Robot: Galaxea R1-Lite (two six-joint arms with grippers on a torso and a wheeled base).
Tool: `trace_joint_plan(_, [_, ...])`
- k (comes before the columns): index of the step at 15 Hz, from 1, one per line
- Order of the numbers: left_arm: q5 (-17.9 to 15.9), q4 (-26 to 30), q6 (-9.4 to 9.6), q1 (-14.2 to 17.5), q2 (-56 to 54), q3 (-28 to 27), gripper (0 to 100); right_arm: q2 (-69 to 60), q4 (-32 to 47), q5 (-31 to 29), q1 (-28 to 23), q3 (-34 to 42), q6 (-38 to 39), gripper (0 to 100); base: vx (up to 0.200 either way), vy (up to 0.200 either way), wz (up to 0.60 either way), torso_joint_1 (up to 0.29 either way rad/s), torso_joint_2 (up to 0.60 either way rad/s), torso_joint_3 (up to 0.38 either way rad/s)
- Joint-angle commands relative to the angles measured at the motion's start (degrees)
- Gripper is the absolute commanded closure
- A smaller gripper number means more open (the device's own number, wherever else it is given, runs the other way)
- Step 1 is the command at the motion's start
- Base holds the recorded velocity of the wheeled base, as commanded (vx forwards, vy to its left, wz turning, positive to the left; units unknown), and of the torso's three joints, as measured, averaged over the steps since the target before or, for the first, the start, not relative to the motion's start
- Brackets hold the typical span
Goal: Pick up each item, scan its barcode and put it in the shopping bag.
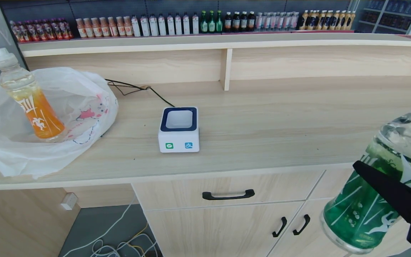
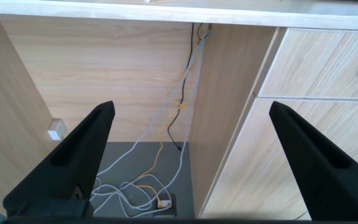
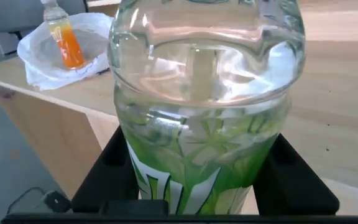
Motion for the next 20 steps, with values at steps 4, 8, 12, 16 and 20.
trace_joint_plan(4, [0.0,0.0,-0.42,0.1,0.0,0.0,0,5.9,0.0,-5.6,-8.0,-2.1,4.4,100,0.000,0.000,0.00,0.000,0.00,0.000])
trace_joint_plan(8, [0.0,0.0,-0.16,0.1,0.0,0.0,0,13.7,0.0,-5.4,-13.4,-12.4,5.6,100,0.000,0.000,0.00,0.000,0.00,0.000])
trace_joint_plan(12, [0.0,0.0,-0.16,0.1,0.0,0.0,0,16.9,-0.6,-4.7,-14.9,-14.5,5.3,100,0.000,0.000,0.00,0.000,0.00,0.000])
trace_joint_plan(16, [0.0,0.0,-0.24,0.1,0.0,0.0,0,20.5,-0.7,-4.2,-16.3,-20.3,5.2,100,0.000,0.000,0.00,0.000,0.00,0.000])
trace_joint_plan(20, [0.0,0.0,-0.24,0.0,0.0,0.0,0,21.7,-3.7,1.2,-19.5,-20.7,0.2,100,0.000,0.000,0.00,0.000,0.00,0.000])
